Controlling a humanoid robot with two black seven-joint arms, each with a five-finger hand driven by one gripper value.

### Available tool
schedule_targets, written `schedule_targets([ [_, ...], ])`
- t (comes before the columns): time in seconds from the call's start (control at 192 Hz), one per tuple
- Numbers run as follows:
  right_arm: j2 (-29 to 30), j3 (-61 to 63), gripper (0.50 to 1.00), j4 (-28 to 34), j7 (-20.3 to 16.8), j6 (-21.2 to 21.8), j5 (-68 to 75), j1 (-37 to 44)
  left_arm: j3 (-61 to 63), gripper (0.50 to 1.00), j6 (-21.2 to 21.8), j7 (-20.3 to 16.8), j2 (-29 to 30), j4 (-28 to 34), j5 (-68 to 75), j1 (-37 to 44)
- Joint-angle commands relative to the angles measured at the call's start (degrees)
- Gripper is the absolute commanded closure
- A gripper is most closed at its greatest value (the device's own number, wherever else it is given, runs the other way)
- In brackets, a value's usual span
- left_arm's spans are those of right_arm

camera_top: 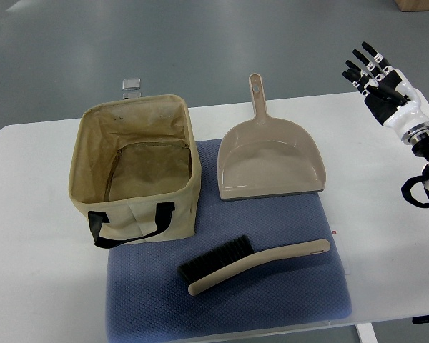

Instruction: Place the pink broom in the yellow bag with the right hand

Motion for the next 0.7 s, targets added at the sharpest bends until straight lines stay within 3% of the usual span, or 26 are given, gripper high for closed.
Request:
schedule_targets([
  [0.0, -0.08, -0.08, 0.570, 0.00, 0.00, 0.21, -0.04, 0.00, 0.00, 0.500, 0.02, 0.01, 0.00, 0.04, 0.00, 0.00],
  [0.568, -0.08, -1.31, 0.570, 0.18, -0.18, 5.22, -1.01, -0.09, 0.00, 0.500, 0.02, 0.01, 0.00, 0.04, 0.00, 0.00],
  [0.693, -3.25, -5.62, 0.572, 0.27, 0.70, 7.06, -0.92, 0.26, 0.00, 0.500, 0.02, 0.01, 0.00, 0.04, 0.00, 0.00],
])
